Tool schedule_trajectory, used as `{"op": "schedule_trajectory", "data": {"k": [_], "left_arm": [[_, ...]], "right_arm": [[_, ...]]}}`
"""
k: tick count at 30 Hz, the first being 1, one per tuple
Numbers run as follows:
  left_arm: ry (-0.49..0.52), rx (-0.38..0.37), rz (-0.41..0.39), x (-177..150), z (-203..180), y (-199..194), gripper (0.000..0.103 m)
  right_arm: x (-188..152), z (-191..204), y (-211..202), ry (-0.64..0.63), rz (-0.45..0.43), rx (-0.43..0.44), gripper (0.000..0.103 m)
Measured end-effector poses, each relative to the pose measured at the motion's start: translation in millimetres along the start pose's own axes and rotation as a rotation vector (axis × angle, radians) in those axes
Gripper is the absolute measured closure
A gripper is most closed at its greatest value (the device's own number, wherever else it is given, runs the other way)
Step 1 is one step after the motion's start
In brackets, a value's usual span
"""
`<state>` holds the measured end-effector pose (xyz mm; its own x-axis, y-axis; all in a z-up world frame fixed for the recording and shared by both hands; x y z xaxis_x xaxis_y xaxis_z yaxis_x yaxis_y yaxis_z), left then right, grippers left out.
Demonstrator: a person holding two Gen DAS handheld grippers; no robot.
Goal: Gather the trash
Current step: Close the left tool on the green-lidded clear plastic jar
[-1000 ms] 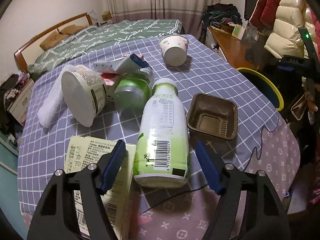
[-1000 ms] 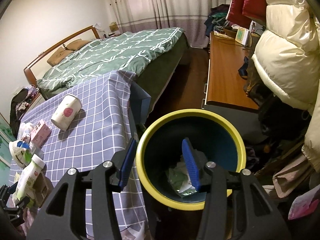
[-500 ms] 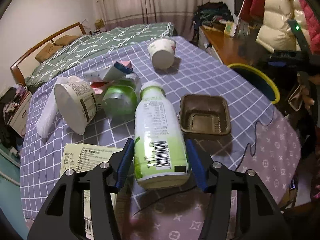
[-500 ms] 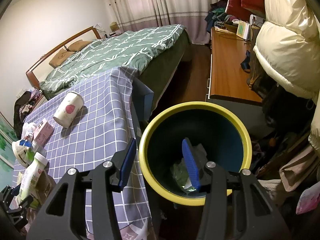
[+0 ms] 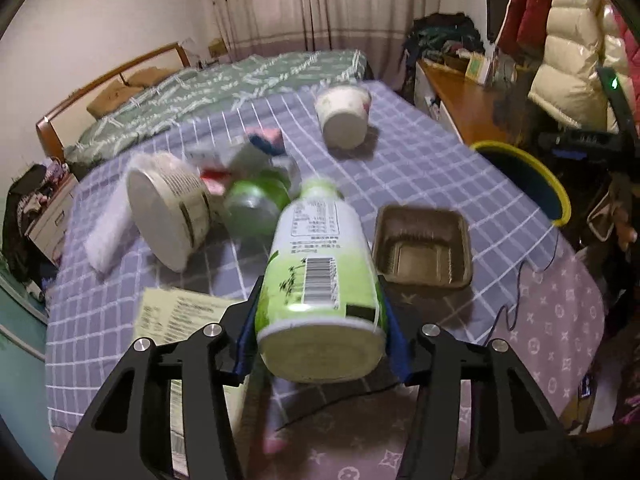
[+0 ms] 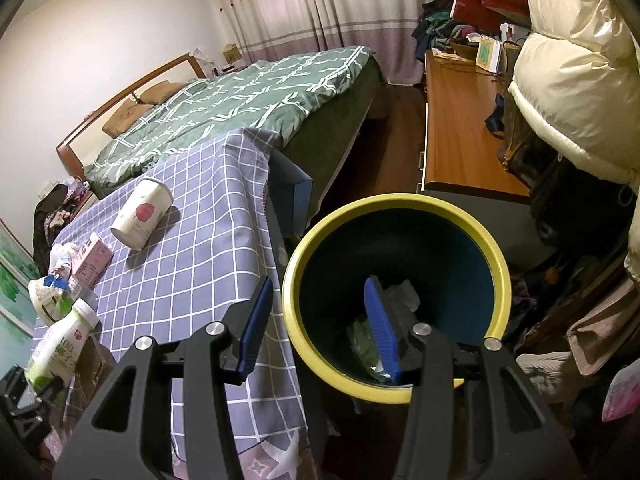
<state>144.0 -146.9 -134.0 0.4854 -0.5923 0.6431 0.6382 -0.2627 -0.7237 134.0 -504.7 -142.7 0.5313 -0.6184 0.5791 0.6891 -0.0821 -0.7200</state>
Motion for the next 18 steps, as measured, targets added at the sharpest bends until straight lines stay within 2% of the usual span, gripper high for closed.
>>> {"op": "schedule_trajectory", "data": {"k": [5,18], "left_arm": [[0.001,0.022,-0.062,11.8,7.5,-22.9,0.051],[-0.018,0.053,-0.113,30.0,14.6,-44.7,0.051]], "right_arm": [[-1.0,-0.6,-1.3,-0.002,-0.001,0.005,0.057],[-4.9,-3.6,-4.6,0.003,-0.005,0.022,0.057]]}}
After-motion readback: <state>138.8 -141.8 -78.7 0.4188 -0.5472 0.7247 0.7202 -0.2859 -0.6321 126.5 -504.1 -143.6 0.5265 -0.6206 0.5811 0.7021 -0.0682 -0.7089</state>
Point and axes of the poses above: each gripper's, at about its wrist camera, not at the fingertips, and y roughly the way its jaws point, z to its left, x to its top, the point moved 2 cm from there along y, roughly the way its jaws point, and after that the axes turned 15 degrees about y, right-handed, at the moved point
